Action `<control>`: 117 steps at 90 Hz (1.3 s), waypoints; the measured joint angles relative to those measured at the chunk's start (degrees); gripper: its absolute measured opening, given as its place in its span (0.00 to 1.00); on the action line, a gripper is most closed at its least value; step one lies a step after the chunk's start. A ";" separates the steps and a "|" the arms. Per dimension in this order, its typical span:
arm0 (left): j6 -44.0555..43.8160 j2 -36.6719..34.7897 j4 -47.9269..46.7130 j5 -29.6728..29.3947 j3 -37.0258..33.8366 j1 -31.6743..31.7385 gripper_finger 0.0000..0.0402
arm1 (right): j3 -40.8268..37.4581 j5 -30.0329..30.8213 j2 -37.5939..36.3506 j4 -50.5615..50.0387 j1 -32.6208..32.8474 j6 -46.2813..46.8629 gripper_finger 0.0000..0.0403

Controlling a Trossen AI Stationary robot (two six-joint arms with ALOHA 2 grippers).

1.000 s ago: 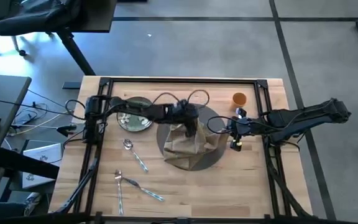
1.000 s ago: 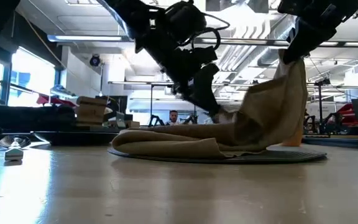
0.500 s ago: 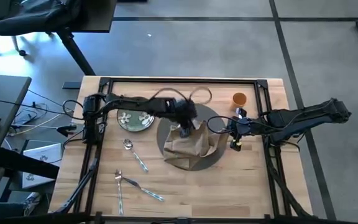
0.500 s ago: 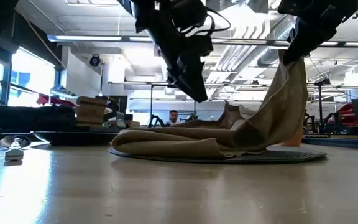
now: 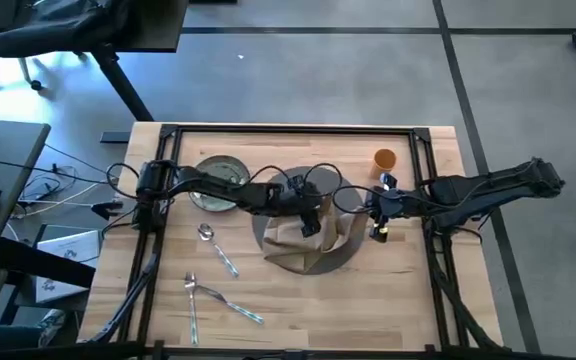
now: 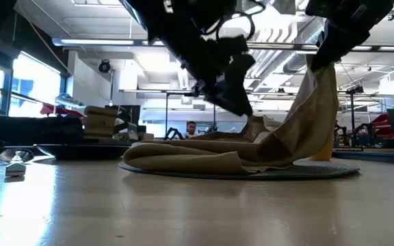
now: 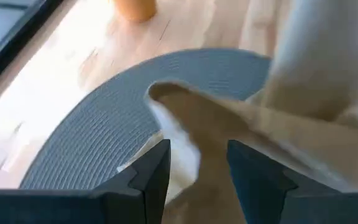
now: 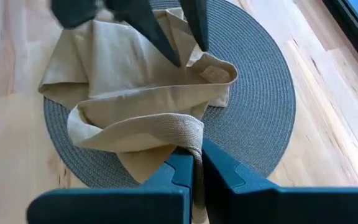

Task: Set table place
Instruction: Fold the brown table napkin

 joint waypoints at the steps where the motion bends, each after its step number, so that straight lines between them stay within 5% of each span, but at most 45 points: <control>1: 0.06 0.23 0.57 0.35 0.00 0.11 0.35 | 0.00 -0.01 0.00 0.00 0.00 -0.01 0.00; 23: 1.29 2.61 3.79 -3.33 0.02 2.31 0.35 | 0.00 -0.02 0.01 -0.02 0.00 -0.15 0.00; 37: 1.48 2.61 6.24 -0.71 0.02 3.54 0.34 | 0.00 -0.02 0.00 0.02 0.00 -0.68 0.00; 56: 2.99 2.61 5.83 4.08 0.02 4.98 0.06 | 0.00 -0.02 0.00 0.00 0.00 -0.69 0.00; 64: 4.73 1.53 3.94 3.88 0.36 5.36 0.02 | 0.00 0.20 0.00 0.01 0.00 -0.10 0.00; 86: 7.81 -13.51 -17.28 -0.94 5.69 1.92 0.00 | 4.67 1.49 -1.19 0.02 0.57 0.00 0.00; 117: 8.08 -40.73 -35.98 -7.13 7.28 -5.63 0.00 | 22.84 7.39 -2.38 -4.92 -0.07 -6.23 0.00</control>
